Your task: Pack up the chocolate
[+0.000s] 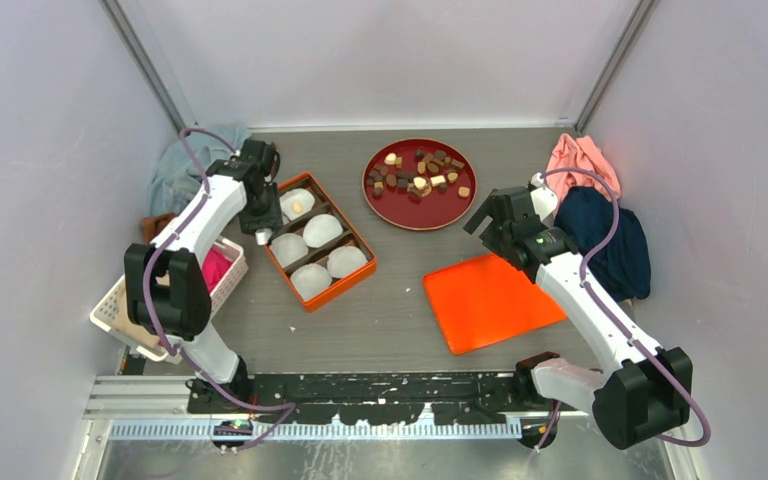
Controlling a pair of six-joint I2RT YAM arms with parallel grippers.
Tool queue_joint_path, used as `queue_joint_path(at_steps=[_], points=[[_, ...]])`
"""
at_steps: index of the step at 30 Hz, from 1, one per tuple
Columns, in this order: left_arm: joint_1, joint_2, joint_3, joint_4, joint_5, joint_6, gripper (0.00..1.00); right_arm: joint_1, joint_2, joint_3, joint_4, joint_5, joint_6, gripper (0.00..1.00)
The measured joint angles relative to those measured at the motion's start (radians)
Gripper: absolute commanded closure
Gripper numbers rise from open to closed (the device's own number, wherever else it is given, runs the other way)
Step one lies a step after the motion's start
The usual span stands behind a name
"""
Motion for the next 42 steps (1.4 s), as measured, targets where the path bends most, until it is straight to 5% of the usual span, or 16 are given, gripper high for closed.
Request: queue_joint_path(at_steps=[13,19,24,34,42], points=[[0.0,-0.082,0.037,-0.026,0.005,0.001,0.69,0.0,0.0,0.0,0.0,-0.001,0.0,0.05],[-0.013,-0.14,0.093,-0.037,0.015,0.002,0.93,0.0,0.0,-0.001,0.001,-0.002,0.001,0.05],[-0.08,-0.133,0.13,-0.04,0.037,0.0,0.98,0.0,0.0,-0.004,0.0,-0.002,0.003,0.05],[-0.376,0.117,0.336,0.012,0.08,0.002,1.0,0.0,-0.021,-0.005,-0.008,0.003,0.004,0.05],[-0.462,0.285,0.421,0.023,0.106,0.01,1.0,0.0,-0.053,-0.005,-0.025,0.013,0.004,0.05]])
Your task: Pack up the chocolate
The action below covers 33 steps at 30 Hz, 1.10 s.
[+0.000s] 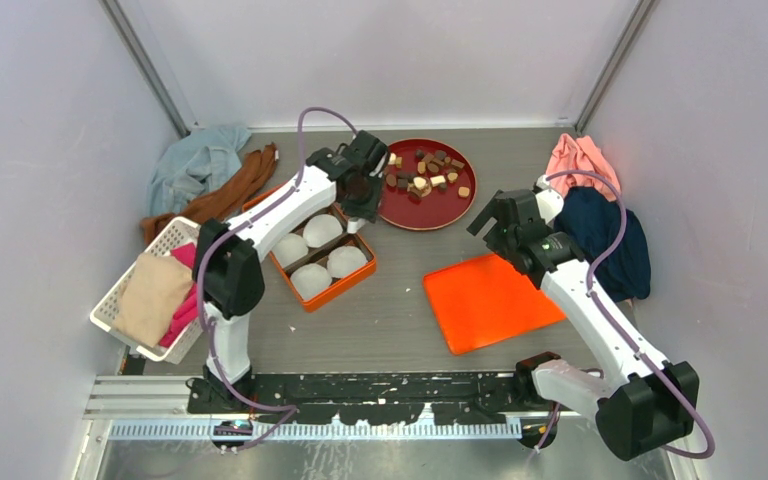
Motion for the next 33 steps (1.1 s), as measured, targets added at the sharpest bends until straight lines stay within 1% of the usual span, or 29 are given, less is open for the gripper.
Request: queue_joint_path(at_steps=[4,7,12,18,23,28,33], points=[[-0.002,0.009,0.01,0.005,-0.003,0.004,0.98,0.0,-0.001,0.0,-0.003,0.002,0.0,0.05],[-0.002,0.02,0.036,0.007,-0.014,0.009,0.91,0.0,-0.001,0.0,-0.003,0.002,0.0,0.05],[-0.002,0.073,0.094,0.006,-0.035,0.022,0.83,0.0,-0.001,0.0,-0.003,0.002,0.0,0.05],[-0.002,0.14,0.114,0.003,-0.056,0.026,0.73,0.0,-0.001,0.0,-0.004,0.002,0.0,0.05],[-0.002,0.156,0.117,0.0,-0.077,0.026,0.7,0.0,-0.001,0.0,-0.007,0.005,0.0,0.05],[-0.002,0.156,0.141,-0.007,-0.1,0.027,0.61,0.0,-0.001,0.0,-0.007,0.005,0.0,0.05],[-0.002,0.167,0.172,-0.023,-0.119,0.03,0.61,0.0,-0.001,0.0,-0.007,0.005,0.0,0.05]])
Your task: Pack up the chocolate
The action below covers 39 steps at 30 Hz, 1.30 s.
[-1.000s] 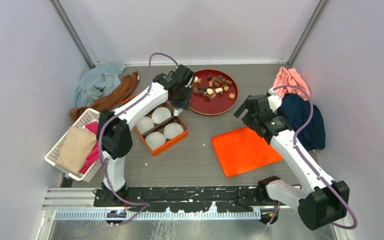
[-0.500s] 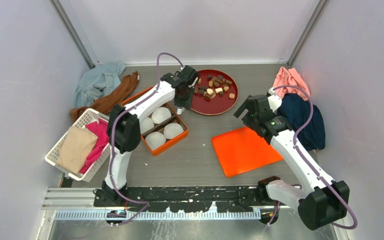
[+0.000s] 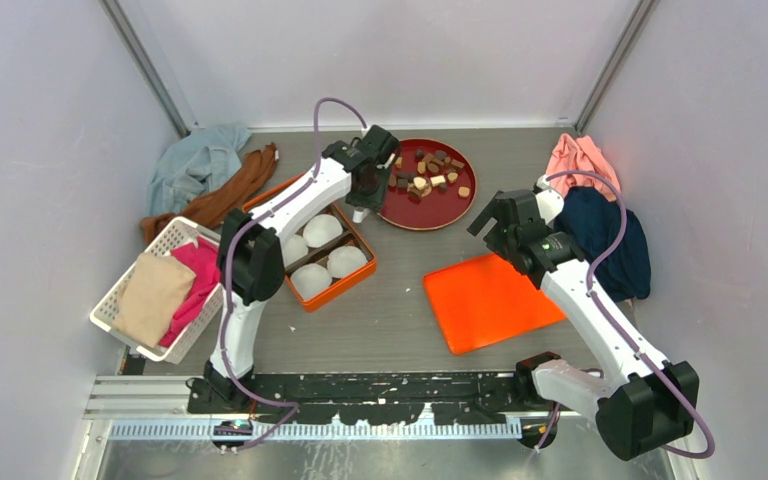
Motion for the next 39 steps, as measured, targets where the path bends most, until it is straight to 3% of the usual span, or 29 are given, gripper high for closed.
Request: queue_joint_path(at_steps=[20,36,39], points=[[0.001,0.121,0.113,-0.051,-0.049,-0.001,0.58,0.0,0.0,0.0,0.0,0.0,0.0,0.05],[0.005,0.169,0.191,-0.072,-0.049,-0.001,0.59,0.0,0.0,-0.008,-0.003,0.0,0.0,0.05],[0.005,0.181,0.2,-0.072,-0.048,-0.001,0.63,0.0,0.0,-0.008,-0.003,0.0,0.0,0.05]])
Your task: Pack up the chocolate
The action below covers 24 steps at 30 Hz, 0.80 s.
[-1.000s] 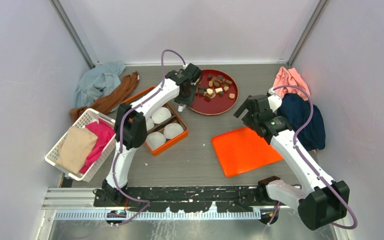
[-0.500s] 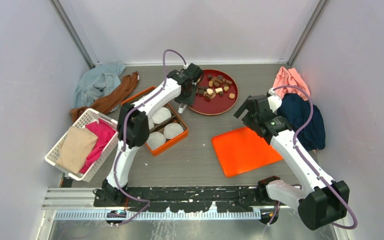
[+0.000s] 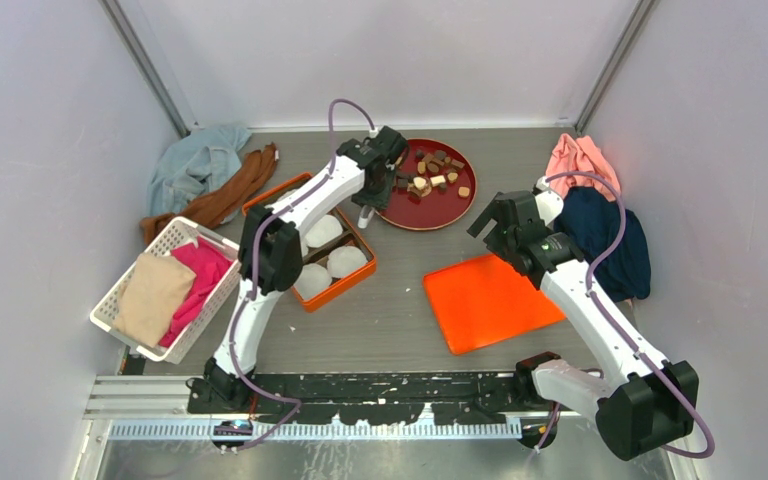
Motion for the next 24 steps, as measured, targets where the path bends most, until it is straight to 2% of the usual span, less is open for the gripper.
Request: queue_joint_path(at_steps=[6,13,24], points=[[0.0,0.009,0.0,-0.006,0.001,0.0,0.74,0.0,0.0,0.0,0.0,0.0,0.0,0.05],[0.0,-0.01,-0.015,-0.007,0.012,0.0,0.75,0.0,0.0,0.0,0.0,0.0,0.0,0.05],[0.0,-0.181,-0.122,-0.01,0.027,0.0,0.75,0.0,0.003,0.0,0.001,-0.004,0.002,0.05]])
